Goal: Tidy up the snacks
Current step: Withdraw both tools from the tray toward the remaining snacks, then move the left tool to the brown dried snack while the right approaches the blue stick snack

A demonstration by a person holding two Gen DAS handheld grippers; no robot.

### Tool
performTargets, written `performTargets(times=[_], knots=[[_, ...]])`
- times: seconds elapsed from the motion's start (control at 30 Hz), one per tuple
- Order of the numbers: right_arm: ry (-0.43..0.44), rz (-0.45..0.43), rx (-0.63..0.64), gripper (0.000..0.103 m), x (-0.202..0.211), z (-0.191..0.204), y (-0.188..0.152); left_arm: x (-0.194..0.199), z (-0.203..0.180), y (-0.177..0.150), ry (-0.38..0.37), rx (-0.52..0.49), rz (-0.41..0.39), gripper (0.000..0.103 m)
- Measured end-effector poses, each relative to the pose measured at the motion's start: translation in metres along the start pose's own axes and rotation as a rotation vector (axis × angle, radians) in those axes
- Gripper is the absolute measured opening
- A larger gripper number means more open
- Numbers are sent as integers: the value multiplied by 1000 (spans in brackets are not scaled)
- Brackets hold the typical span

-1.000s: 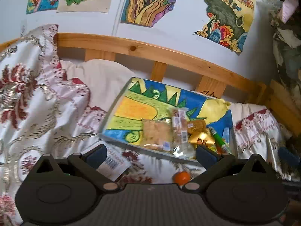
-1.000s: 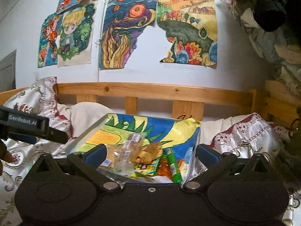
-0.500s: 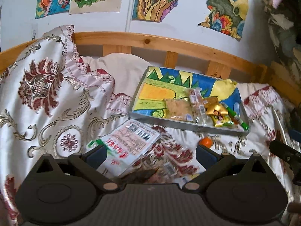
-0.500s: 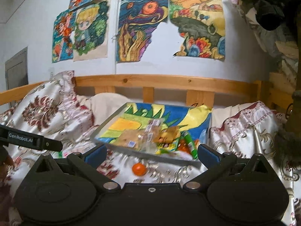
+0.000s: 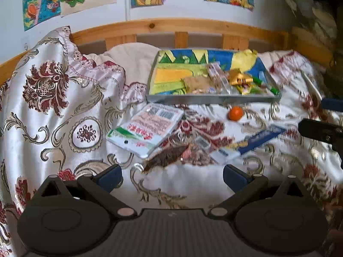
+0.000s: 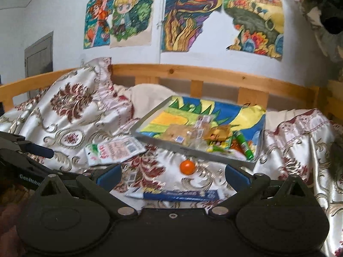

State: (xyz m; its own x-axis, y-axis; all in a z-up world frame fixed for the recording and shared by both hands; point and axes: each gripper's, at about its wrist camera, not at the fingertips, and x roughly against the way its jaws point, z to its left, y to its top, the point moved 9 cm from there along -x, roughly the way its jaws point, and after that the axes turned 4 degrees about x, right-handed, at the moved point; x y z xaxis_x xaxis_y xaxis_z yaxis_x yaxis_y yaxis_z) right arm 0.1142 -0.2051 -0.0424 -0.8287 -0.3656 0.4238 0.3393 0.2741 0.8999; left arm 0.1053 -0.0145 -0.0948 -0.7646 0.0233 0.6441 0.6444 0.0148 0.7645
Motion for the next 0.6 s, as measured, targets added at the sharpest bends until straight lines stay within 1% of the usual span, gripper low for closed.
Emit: performTargets(times=[0.1,0.3,0.43,0.6], knots=[[4,19,23,102,-3,4,-3,0,0,-3,1,0,13,102],[10,67,43,102,-11,8,-10,-4,8,-6,15,39,37,102],[8,107,59,102,-17,11,-16,-6,11,-6,37,51,44,102],[12,126,74,102,-21,13,-19,-10,14,-6,50,75,53,102]])
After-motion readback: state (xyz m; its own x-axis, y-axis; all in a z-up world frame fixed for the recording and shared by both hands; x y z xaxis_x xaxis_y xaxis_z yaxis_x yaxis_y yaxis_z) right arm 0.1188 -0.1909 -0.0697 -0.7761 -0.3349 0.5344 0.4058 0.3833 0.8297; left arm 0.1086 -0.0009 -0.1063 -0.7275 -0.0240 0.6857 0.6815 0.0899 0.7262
